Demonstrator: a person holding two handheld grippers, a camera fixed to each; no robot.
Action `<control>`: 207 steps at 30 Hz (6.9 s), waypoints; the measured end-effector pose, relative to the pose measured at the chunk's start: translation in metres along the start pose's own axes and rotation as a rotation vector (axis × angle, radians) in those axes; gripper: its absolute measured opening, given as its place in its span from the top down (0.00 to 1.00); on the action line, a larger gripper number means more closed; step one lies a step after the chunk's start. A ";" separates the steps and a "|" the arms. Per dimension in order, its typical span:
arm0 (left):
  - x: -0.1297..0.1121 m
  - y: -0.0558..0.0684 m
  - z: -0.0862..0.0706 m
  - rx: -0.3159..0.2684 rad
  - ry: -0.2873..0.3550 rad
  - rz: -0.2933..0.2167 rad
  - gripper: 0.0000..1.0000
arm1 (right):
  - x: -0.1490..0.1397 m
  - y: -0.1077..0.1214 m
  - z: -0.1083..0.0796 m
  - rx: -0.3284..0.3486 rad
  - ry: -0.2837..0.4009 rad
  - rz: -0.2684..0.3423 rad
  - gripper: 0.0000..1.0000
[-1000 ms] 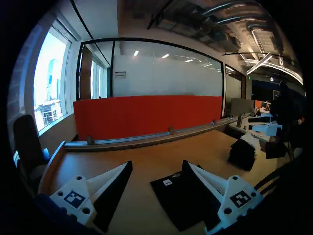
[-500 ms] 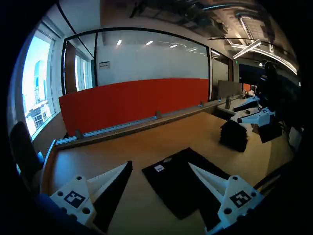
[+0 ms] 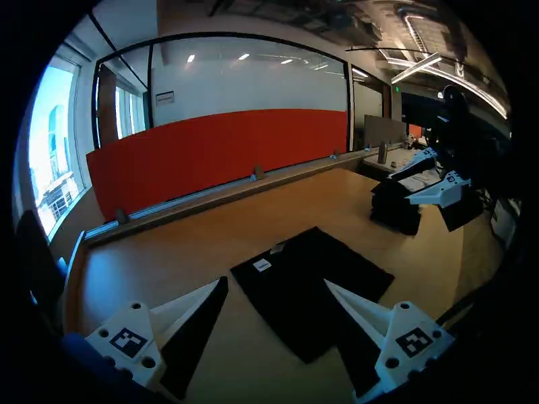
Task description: Fold towel
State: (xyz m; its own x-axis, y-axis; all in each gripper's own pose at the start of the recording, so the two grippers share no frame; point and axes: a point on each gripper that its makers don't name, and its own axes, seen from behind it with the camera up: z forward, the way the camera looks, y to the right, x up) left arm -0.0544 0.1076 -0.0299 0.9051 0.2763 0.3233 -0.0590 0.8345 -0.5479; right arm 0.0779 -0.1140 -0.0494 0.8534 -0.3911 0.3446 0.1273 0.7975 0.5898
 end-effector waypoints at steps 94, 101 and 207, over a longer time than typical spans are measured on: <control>-0.207 0.068 0.070 -0.071 -0.414 -0.007 0.33 | -0.210 -0.061 0.061 0.185 -0.368 0.015 0.61; -0.207 0.067 0.069 -0.067 -0.423 -0.010 0.47 | -0.210 -0.062 0.060 0.174 -0.369 0.031 0.69; -0.087 0.087 -0.014 -0.067 -0.373 -0.154 0.84 | -0.090 -0.066 -0.031 0.210 -0.302 -0.013 0.83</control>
State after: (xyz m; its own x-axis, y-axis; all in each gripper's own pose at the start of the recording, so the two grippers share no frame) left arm -0.1326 0.1497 -0.1165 0.6860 0.3149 0.6560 0.1037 0.8499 -0.5166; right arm 0.0086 -0.1169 -0.1419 0.6604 -0.5434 0.5182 0.0033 0.6922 0.7217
